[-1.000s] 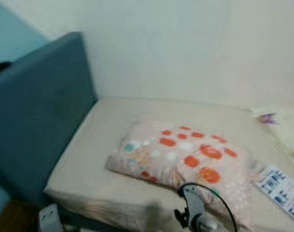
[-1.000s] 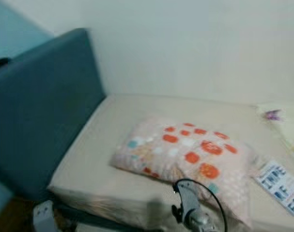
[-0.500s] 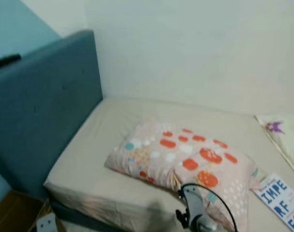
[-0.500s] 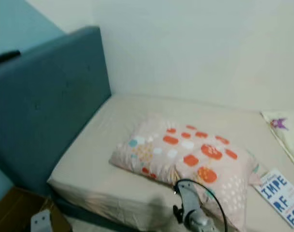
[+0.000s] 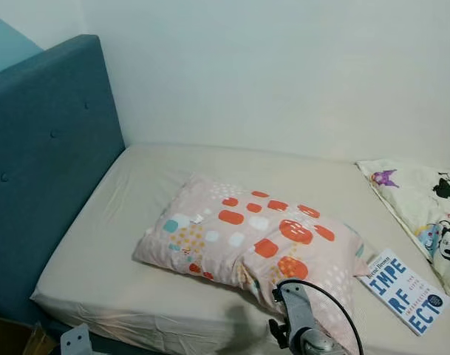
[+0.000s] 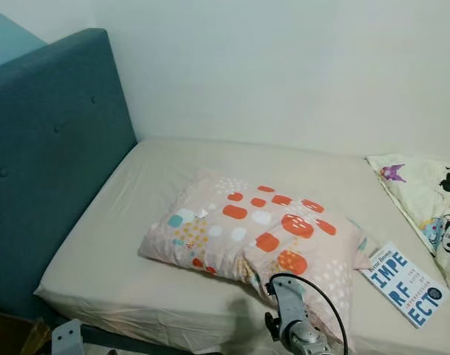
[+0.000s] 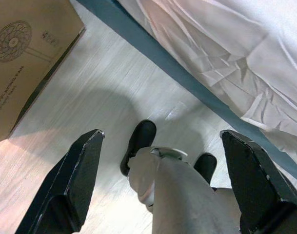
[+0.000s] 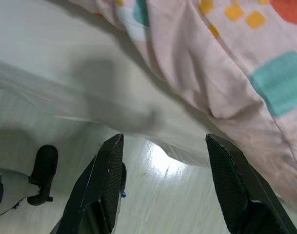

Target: Clean up the room

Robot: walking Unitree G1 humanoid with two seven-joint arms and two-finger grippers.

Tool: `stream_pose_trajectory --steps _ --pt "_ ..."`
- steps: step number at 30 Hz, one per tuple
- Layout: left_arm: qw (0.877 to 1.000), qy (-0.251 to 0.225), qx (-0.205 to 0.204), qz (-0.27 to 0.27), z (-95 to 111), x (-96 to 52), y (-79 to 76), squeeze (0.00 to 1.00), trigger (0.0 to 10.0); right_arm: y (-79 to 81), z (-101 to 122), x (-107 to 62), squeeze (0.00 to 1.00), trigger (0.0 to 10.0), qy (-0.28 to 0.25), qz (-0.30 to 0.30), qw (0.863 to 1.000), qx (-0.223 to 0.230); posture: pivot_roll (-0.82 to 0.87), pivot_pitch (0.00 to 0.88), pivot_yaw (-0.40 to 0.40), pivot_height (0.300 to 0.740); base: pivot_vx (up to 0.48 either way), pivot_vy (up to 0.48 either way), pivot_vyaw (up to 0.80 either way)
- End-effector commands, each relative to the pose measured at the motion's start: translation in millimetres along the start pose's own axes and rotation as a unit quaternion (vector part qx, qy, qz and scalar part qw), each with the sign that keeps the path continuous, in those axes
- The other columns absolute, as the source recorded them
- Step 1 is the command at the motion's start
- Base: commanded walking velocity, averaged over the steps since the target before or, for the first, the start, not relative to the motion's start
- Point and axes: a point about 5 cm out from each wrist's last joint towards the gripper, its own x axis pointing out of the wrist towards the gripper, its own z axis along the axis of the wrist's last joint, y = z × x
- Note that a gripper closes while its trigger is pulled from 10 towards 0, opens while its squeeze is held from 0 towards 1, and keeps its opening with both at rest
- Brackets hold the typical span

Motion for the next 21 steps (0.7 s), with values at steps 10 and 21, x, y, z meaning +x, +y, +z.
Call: stream_pose_trajectory --steps 10,21 --pt "1.000 0.027 0.010 0.014 -11.6 -2.8 7.8 0.00 10.0 4.5 -1.9 0.2 0.00 10.0 0.006 0.016 1.000 0.000 -0.01 0.001 -0.060 0.740 0.000 0.000 0.14" --pt "1.000 0.006 0.002 -0.001 0.5 0.5 -0.1 0.00 10.0 2.5 -0.8 0.5 0.00 10.0 0.007 0.004 1.000 0.004 0.01 0.005 -0.062 0.740 0.000 0.000 0.55"
